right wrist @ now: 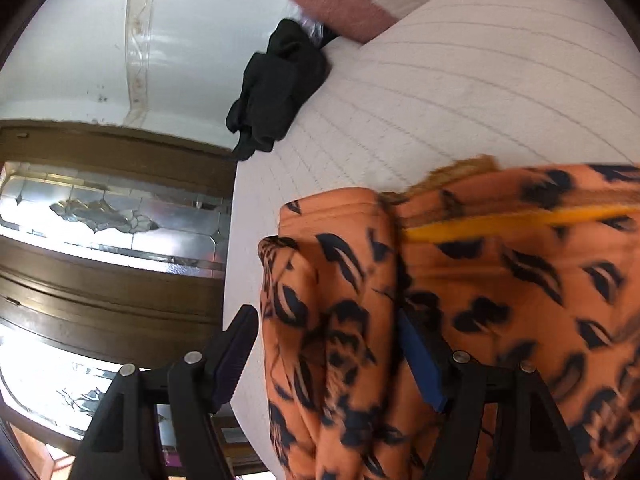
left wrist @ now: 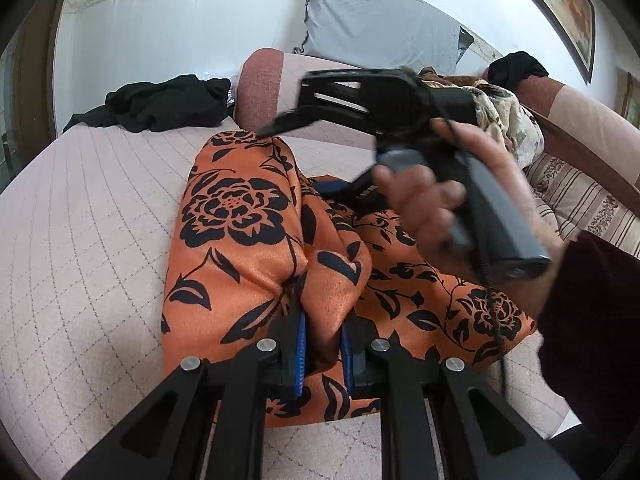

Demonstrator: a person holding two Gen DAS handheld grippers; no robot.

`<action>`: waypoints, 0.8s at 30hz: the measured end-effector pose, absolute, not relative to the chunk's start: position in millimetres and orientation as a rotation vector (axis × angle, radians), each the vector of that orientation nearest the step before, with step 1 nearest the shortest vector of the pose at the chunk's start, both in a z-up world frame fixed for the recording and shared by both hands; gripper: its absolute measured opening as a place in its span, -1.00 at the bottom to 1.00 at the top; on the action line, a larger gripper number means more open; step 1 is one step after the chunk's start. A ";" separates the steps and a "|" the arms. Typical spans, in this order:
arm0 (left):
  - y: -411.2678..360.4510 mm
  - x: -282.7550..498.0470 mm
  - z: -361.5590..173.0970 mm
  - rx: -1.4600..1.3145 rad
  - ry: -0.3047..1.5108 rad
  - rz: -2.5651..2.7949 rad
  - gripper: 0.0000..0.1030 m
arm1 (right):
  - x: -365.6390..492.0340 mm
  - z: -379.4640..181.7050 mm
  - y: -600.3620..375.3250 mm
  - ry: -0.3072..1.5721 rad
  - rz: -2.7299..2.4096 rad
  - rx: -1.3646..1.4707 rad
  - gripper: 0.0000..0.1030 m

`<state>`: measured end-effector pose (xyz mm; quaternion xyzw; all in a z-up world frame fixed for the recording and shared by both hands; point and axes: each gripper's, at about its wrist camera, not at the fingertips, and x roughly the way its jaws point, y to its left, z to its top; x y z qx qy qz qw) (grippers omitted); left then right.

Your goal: Fold small clothes

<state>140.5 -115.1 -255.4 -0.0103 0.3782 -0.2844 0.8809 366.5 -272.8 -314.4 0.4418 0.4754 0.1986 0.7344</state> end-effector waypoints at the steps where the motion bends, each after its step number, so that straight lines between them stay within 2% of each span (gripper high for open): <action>1: -113.8 140.3 -254.9 -0.030 0.792 -0.596 -0.72 | 370.9 -314.0 -269.3 1.046 0.434 0.969 0.44; 4: -110.8 143.2 -253.6 -0.046 0.794 -0.597 -0.72 | 379.1 -308.4 -259.9 1.007 0.446 0.950 0.42; 6: -110.1 142.2 -252.2 -0.050 0.793 -0.597 -0.72 | 380.7 -298.1 -252.0 0.982 0.441 0.862 -0.18; 7: -110.3 142.0 -251.5 -0.054 0.798 -0.603 -0.72 | 380.9 -292.7 -246.5 0.982 0.443 0.798 -0.67; 12: -128.1 139.8 -245.8 -0.075 0.803 -0.668 -0.72 | 359.9 -264.1 -246.9 0.922 0.364 0.590 -0.72; 18: -183.4 120.8 -232.0 -0.042 0.759 -0.814 -0.72 | 322.8 -240.4 -302.4 0.850 0.267 0.554 -0.73; 24: -247.4 108.0 -230.7 -0.053 0.766 -0.968 -0.72 | 283.9 -241.7 -381.9 0.853 0.145 0.578 -0.73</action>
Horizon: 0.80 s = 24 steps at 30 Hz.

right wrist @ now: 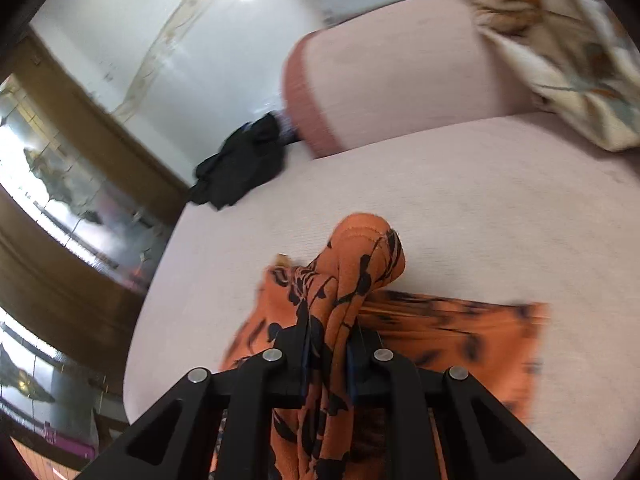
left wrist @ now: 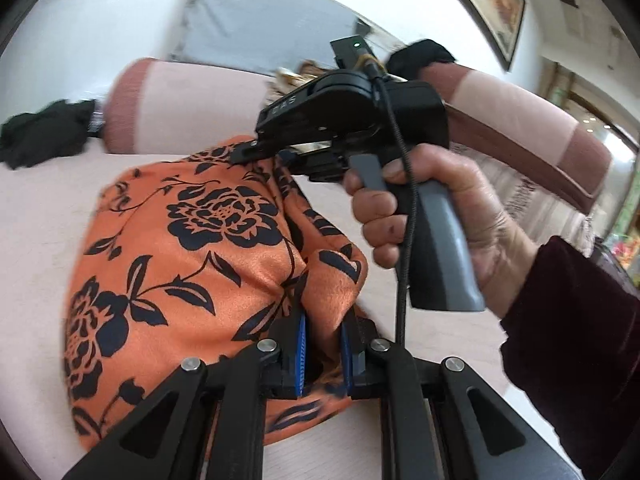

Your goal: Fold small clothes

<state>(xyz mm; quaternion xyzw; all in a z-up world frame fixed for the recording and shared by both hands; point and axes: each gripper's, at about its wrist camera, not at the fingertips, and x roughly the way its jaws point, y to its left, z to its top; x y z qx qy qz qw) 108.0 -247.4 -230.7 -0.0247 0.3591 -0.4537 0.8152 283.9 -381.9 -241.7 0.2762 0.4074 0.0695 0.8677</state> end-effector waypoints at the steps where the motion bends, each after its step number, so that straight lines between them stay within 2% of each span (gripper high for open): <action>1: -257.7 107.4 -233.5 -0.047 0.776 -0.986 -0.72 | 278.1 -244.4 -395.7 0.852 0.129 0.585 -0.73; 9: -300.2 110.7 -270.4 0.043 0.917 -1.031 -0.71 | 267.1 -305.7 -446.6 0.932 0.047 0.655 -0.73; 13: -295.4 111.4 -257.6 0.094 0.932 -1.096 -0.42 | 262.8 -336.0 -462.9 0.970 0.059 0.819 -0.60; 17: -263.7 101.9 -233.4 0.128 0.897 -1.201 -0.05 | 249.3 -321.1 -467.2 0.964 0.046 0.843 -0.59; 20: -225.5 103.3 -206.8 0.105 0.817 -1.218 0.05 | 225.5 -296.9 -464.3 0.945 0.010 0.764 -0.59; 23: -191.4 126.5 -200.4 0.046 0.778 -1.107 0.22 | 201.1 -271.6 -454.7 0.909 0.028 0.728 -0.59; 24: -180.4 139.4 -203.7 0.016 0.788 -1.041 0.22 | 195.5 -264.1 -449.4 0.897 0.039 0.712 -0.59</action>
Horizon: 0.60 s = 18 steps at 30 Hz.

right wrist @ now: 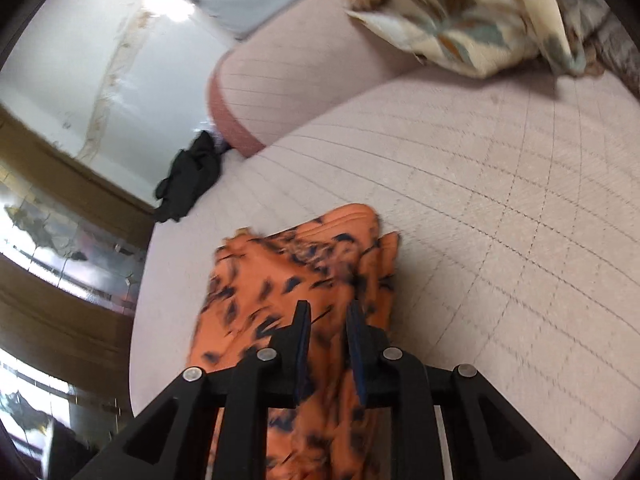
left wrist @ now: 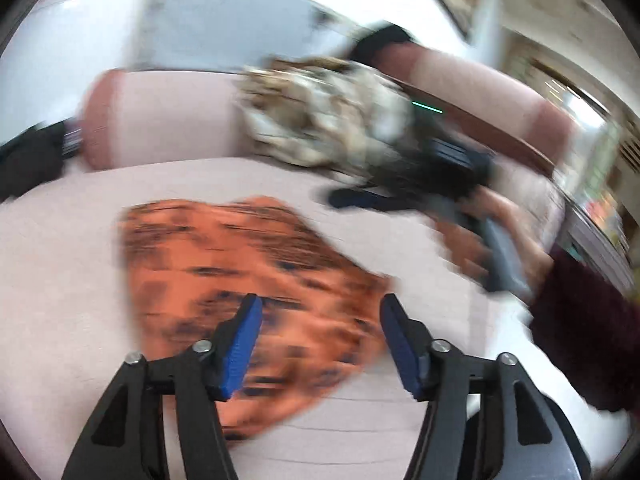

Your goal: Fold small clothes

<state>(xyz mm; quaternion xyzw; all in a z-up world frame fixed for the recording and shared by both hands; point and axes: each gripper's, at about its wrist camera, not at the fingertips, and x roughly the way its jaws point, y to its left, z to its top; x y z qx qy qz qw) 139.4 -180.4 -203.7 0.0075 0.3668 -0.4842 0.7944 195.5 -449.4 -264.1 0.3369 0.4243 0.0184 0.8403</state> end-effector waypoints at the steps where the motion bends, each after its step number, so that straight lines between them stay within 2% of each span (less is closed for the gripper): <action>1: -171.7 153.4 -207.8 -0.008 0.804 -0.977 0.22 | 190.1 -256.7 -439.0 0.888 0.059 0.689 -0.59; 5: -151.6 188.3 -236.0 -0.073 0.930 -0.782 0.20 | 188.3 -252.1 -398.5 0.938 0.110 0.635 -0.59; 9: -173.6 173.8 -264.2 0.141 1.031 -0.711 0.20 | 185.5 -270.3 -357.6 1.045 0.108 0.537 -0.59; 11: -177.7 164.2 -276.0 0.182 1.075 -0.724 0.21 | 176.6 -290.6 -345.7 1.150 0.091 0.505 -0.58; 13: -176.0 153.2 -284.9 0.212 1.131 -0.750 0.22 | 157.2 -305.1 -340.8 1.158 0.080 0.487 -0.60; 15: -175.7 139.7 -285.0 0.264 1.079 -0.744 0.23 | 144.4 -302.7 -335.7 1.130 0.079 0.442 -0.60; 18: -168.3 140.5 -281.6 0.241 1.058 -0.752 0.23 | 146.5 -290.5 -328.3 1.187 0.050 0.384 -0.61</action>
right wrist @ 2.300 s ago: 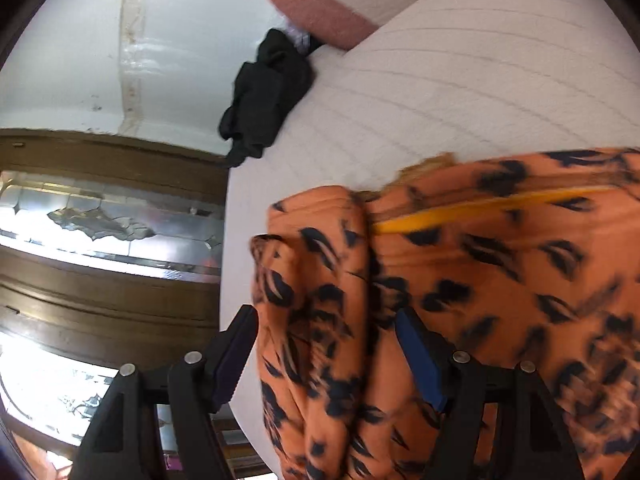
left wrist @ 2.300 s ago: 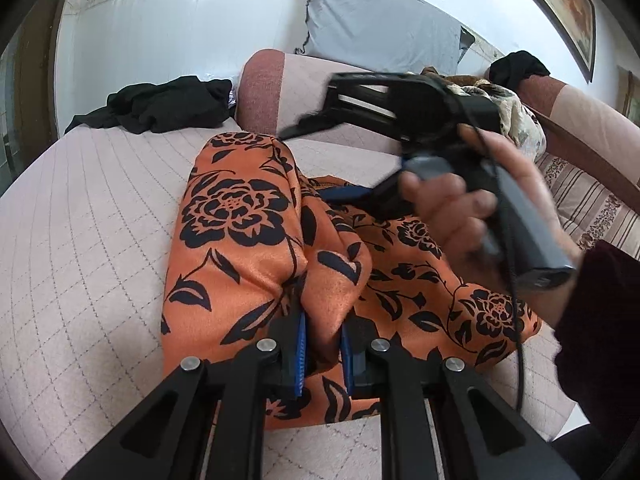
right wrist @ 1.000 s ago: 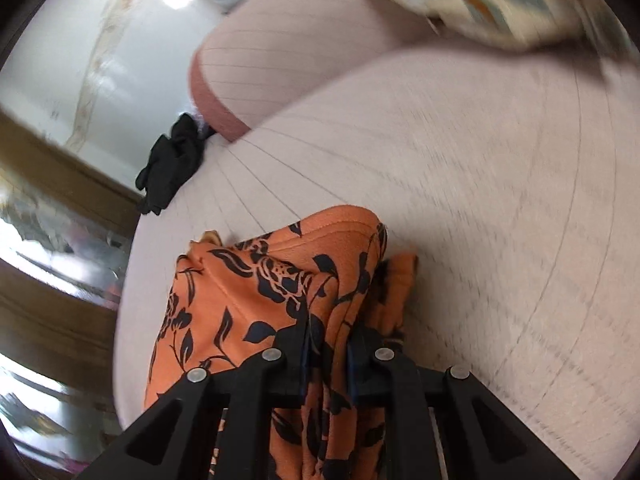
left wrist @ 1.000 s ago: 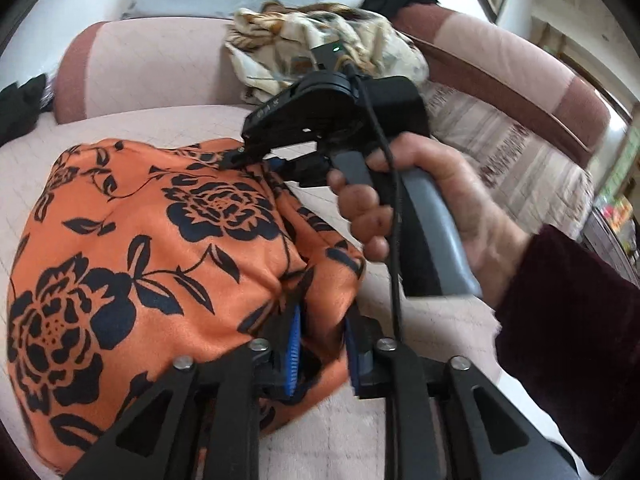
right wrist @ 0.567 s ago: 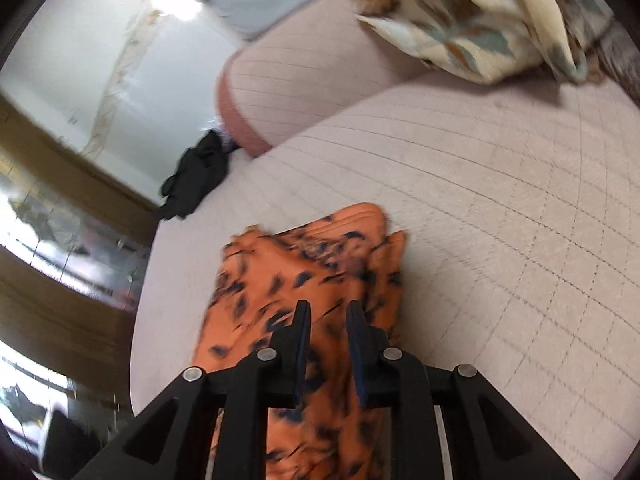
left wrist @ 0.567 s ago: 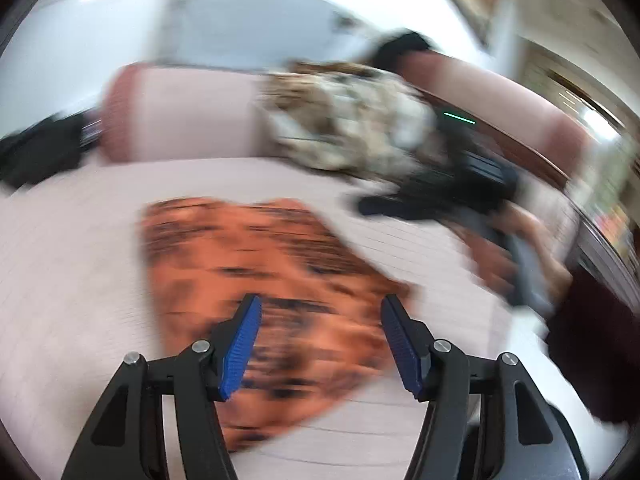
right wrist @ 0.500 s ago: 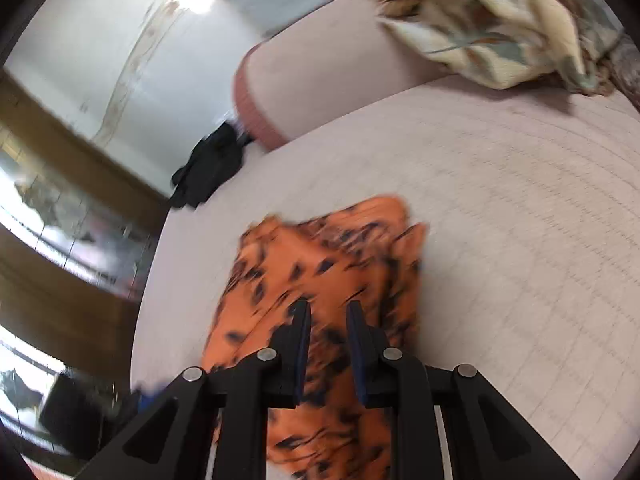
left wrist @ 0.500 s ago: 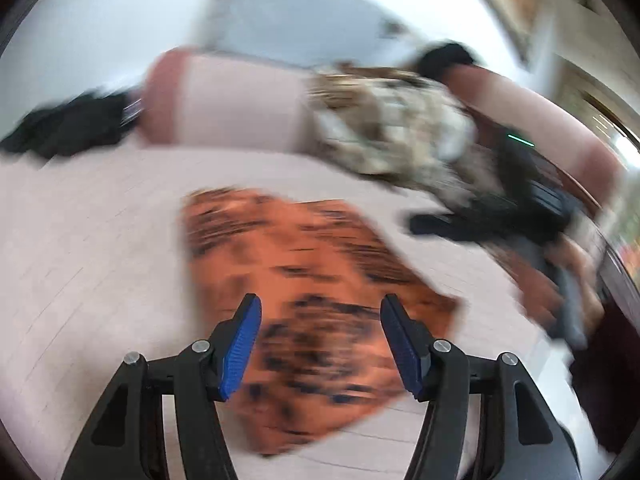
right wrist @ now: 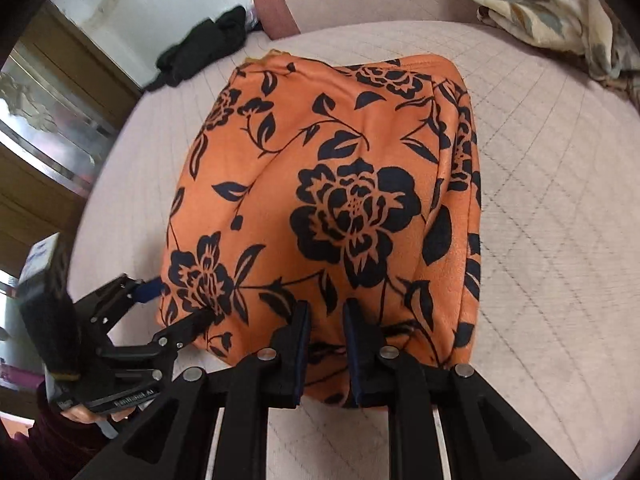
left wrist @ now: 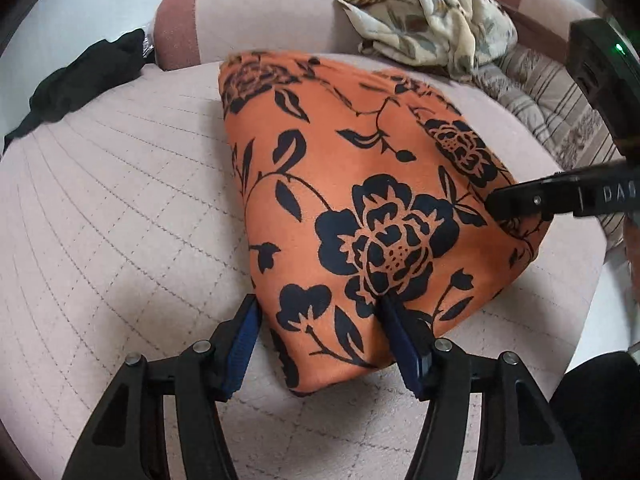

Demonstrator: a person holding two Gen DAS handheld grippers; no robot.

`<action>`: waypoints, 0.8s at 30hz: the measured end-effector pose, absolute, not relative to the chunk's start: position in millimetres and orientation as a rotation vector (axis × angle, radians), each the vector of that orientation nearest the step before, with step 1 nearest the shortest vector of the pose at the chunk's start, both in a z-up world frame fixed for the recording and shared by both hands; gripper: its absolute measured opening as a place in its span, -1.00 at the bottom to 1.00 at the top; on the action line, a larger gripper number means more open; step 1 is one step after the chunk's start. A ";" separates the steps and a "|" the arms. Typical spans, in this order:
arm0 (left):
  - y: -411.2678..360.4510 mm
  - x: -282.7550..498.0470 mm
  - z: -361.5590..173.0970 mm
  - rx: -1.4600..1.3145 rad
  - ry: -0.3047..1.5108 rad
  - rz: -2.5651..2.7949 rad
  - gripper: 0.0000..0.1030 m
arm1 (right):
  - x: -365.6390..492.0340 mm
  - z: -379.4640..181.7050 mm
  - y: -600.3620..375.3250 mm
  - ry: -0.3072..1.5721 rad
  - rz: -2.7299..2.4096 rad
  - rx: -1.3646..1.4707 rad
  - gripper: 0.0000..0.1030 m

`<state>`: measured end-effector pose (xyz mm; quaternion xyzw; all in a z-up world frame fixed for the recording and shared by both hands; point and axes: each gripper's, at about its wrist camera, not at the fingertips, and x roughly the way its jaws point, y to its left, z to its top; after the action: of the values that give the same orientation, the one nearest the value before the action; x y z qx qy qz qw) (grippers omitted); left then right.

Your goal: Fold small clothes

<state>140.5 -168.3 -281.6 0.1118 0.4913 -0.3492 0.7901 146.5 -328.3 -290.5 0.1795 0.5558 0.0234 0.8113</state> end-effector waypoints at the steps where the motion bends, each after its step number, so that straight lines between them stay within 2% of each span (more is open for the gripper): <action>1: -162.6 144.8 -281.5 0.197 1.078 -0.751 0.23 | 151.2 -284.4 -327.0 1.209 0.050 0.372 -0.61; 6: -145.4 149.5 -269.9 0.101 1.064 -0.736 0.23 | 178.0 -254.7 -338.1 1.126 0.040 0.427 -0.61; 10: -141.9 147.5 -250.9 0.097 0.961 -0.706 0.23 | 204.6 -252.1 -349.9 1.094 -0.058 0.451 -0.61; 14: -147.7 152.1 -248.9 0.095 0.948 -0.681 0.23 | 226.7 -253.5 -360.4 1.050 -0.123 0.501 -0.61; 21: -154.6 151.1 -253.0 0.137 0.959 -0.658 0.23 | 285.4 -306.6 -380.5 1.151 -0.223 0.514 -0.61; 24: -155.0 150.1 -252.6 0.152 0.955 -0.654 0.23 | 292.1 -303.7 -382.2 1.143 -0.240 0.526 -0.61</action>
<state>150.1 -155.0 -252.6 0.0715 0.4510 -0.3088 0.8343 292.1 -382.2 -303.7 0.2454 0.5332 -0.1120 0.8019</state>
